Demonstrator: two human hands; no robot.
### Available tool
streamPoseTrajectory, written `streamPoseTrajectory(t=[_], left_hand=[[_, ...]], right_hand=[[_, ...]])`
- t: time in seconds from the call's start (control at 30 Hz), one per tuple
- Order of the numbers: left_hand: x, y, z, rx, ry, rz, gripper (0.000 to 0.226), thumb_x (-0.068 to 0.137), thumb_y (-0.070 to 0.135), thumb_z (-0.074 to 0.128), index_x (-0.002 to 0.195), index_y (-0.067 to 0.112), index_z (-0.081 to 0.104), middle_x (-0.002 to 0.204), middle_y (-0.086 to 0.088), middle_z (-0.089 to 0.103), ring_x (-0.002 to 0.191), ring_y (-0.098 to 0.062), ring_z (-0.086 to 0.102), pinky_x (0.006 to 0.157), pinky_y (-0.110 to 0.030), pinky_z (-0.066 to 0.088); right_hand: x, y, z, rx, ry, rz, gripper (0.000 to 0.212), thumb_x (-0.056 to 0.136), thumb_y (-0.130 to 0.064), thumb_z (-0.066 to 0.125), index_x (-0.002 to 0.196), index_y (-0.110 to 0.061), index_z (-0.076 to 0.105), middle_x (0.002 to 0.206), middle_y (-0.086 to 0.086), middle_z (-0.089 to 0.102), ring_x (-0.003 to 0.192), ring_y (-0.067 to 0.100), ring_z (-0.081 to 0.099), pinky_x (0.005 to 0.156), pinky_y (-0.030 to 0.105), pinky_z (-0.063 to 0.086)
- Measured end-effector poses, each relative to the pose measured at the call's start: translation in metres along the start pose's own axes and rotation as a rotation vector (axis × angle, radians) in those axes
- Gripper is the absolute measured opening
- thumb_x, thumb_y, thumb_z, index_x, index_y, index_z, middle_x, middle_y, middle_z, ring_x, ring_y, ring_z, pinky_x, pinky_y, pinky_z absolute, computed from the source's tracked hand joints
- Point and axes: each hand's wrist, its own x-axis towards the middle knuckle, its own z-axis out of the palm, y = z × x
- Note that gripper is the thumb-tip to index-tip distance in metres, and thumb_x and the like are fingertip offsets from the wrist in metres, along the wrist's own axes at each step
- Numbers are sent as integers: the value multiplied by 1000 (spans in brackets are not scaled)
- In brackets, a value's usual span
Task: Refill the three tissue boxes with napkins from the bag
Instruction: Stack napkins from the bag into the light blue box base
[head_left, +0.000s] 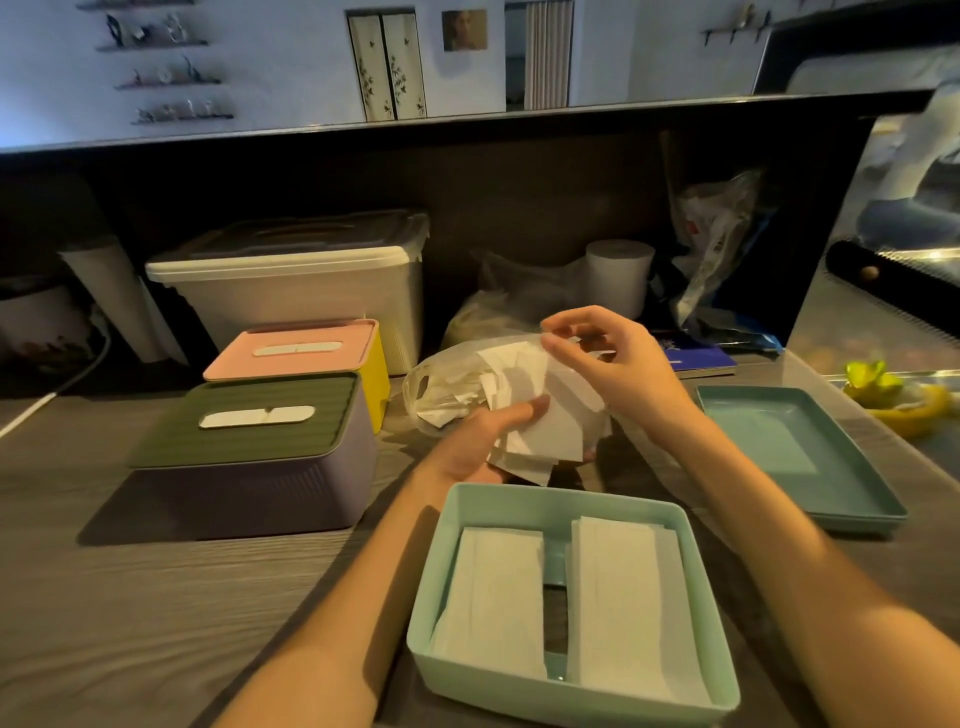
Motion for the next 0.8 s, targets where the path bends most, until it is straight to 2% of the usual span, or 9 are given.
streamPoseTrajectory(t=[0.1,0.2,0.33,0.43,0.5,0.63,0.7,0.77,0.8], left_hand=[[0,3,-1,129,-25,3,38,93,30,68,129,21,59,117,-8,74,111,-29,68,97,-45,55],[0,7,0,164,-47,-1,29,94,26,67,121,23,59,101,0,77,97,-19,73,82,-34,59],[0,5,-3,171,-45,-16,25,93,25,69,116,25,60,104,-3,76,107,-27,69,99,-45,54],[2,3,-4,144,-25,-7,28,91,23,72,117,22,61,105,-3,77,108,-28,70,101,-47,53],[4,2,-6,158,-14,-5,38,91,25,72,126,17,61,112,-5,76,105,-23,72,93,-38,58],[2,5,-4,124,10,-3,36,95,21,65,130,12,61,104,1,77,89,-7,74,69,-17,56],[1,4,-5,35,21,-8,35,96,19,65,130,12,61,109,-5,76,98,-16,74,83,-28,59],[0,0,-5,-120,-10,-35,49,91,19,72,137,8,57,128,-20,67,121,-37,63,106,-48,49],[0,-1,-5,-170,-27,-40,55,87,19,75,138,7,56,132,-22,64,127,-42,58,109,-51,46]], right_hand=[[0,1,-1,-125,-2,19,37,95,-52,62,121,-27,70,112,-10,66,98,2,59,76,16,49],[-2,-3,-1,-132,-118,125,43,99,-56,52,113,-21,73,98,-5,67,86,7,58,68,18,45],[-4,-4,-5,-15,-142,113,29,94,-52,63,98,-27,78,89,-10,69,85,7,62,65,15,47],[-4,-6,-8,190,30,70,23,96,-41,66,95,-22,78,82,-5,73,76,-1,66,64,13,51],[-3,-7,-10,243,118,9,26,101,-36,61,100,-14,75,85,1,71,75,0,63,66,13,50],[0,-12,-12,251,175,34,23,102,-38,59,111,-18,69,94,-7,67,79,0,59,63,12,49],[1,-12,-13,327,114,95,22,99,-33,65,111,-16,68,88,-7,67,74,2,59,60,15,48],[0,-14,-14,412,-38,162,16,96,-25,70,105,-12,67,80,-5,67,71,4,61,60,17,48],[0,-14,-13,429,-110,182,13,95,-22,72,101,-12,66,81,-2,69,74,8,64,63,20,49]])
